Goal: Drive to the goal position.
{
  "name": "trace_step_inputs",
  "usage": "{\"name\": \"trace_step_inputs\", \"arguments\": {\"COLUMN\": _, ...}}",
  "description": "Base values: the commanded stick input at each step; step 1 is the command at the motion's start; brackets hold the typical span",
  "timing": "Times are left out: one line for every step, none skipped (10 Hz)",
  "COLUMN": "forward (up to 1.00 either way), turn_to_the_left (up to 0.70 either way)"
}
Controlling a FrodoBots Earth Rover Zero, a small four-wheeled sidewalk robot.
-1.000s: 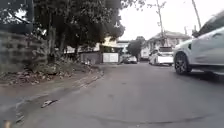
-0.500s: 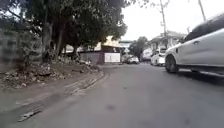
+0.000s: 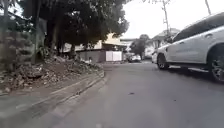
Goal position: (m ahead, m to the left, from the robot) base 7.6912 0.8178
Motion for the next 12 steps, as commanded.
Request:
{"name": "trace_step_inputs", "arguments": {"forward": 1.00, "turn_to_the_left": -0.36}}
{"name": "trace_step_inputs", "arguments": {"forward": 1.00, "turn_to_the_left": -0.36}}
{"name": "trace_step_inputs", "arguments": {"forward": 1.00, "turn_to_the_left": -0.36}}
{"name": "trace_step_inputs", "arguments": {"forward": 1.00, "turn_to_the_left": -0.36}}
{"name": "trace_step_inputs", "arguments": {"forward": 1.00, "turn_to_the_left": -0.36}}
{"name": "trace_step_inputs", "arguments": {"forward": 1.00, "turn_to_the_left": -0.15}}
{"name": "trace_step_inputs", "arguments": {"forward": 1.00, "turn_to_the_left": 0.04}}
{"name": "trace_step_inputs", "arguments": {"forward": 1.00, "turn_to_the_left": 0.04}}
{"name": "trace_step_inputs", "arguments": {"forward": 1.00, "turn_to_the_left": 0.04}}
{"name": "trace_step_inputs", "arguments": {"forward": 1.00, "turn_to_the_left": 0.04}}
{"name": "trace_step_inputs", "arguments": {"forward": 1.00, "turn_to_the_left": 0.04}}
{"name": "trace_step_inputs", "arguments": {"forward": 1.00, "turn_to_the_left": 0.04}}
